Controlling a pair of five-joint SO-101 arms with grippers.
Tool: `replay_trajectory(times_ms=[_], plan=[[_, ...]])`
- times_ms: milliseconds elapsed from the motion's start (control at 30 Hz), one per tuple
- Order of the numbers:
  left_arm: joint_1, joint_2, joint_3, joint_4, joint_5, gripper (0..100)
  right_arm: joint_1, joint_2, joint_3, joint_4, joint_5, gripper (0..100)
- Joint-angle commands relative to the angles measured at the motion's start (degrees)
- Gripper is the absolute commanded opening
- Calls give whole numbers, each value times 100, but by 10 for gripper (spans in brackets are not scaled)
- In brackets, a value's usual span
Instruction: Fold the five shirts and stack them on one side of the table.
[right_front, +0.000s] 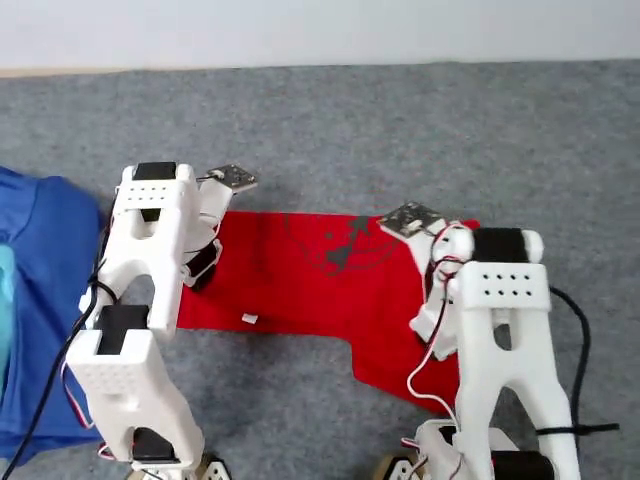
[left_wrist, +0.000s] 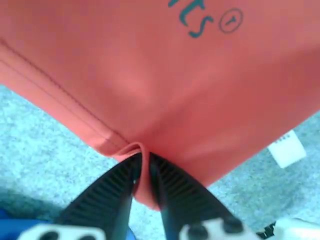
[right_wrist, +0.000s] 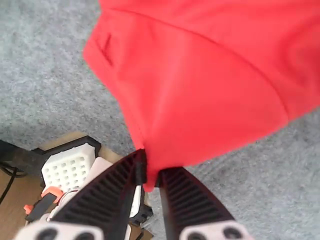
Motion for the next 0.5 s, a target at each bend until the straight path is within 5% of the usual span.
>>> replay_trajectory(times_ms=[0,467], plan=[[-53,-26,-13,-53,-26,6,-374,-242,-70,259,-53,9],[-53,-26,-13,-62,-26,6,-778,-963,-993,259,-53,8]])
